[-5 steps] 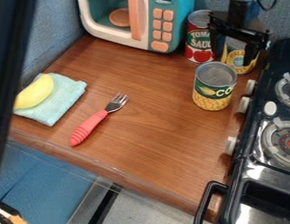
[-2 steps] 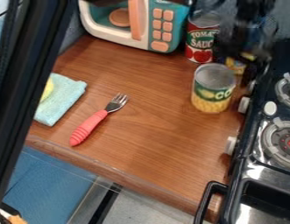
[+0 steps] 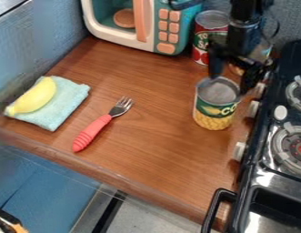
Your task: Move the can and fail
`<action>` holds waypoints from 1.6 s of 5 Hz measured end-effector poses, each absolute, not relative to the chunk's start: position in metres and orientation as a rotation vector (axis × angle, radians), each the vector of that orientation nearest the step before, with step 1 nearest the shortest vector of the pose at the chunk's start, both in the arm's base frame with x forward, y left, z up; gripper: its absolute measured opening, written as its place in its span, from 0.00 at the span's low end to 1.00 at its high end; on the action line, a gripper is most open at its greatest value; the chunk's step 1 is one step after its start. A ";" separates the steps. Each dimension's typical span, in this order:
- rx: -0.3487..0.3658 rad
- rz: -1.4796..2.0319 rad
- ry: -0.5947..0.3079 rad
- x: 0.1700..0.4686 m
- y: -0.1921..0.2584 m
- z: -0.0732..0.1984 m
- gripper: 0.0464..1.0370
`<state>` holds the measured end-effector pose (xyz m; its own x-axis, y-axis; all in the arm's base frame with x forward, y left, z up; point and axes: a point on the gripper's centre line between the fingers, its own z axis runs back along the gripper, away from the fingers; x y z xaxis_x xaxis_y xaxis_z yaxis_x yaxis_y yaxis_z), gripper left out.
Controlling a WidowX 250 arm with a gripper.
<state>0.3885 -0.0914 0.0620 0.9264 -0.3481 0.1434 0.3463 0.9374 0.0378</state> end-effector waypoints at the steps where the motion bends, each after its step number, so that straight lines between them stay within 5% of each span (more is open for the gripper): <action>1: 0.017 -0.393 -0.129 0.360 -0.083 0.060 0.96; 3: 0.035 -0.464 -0.114 0.328 -0.063 0.058 0.96; 5: 0.002 -0.410 -0.102 0.331 -0.041 0.062 0.96; 8: 0.067 -0.419 -0.046 0.316 -0.019 0.046 0.96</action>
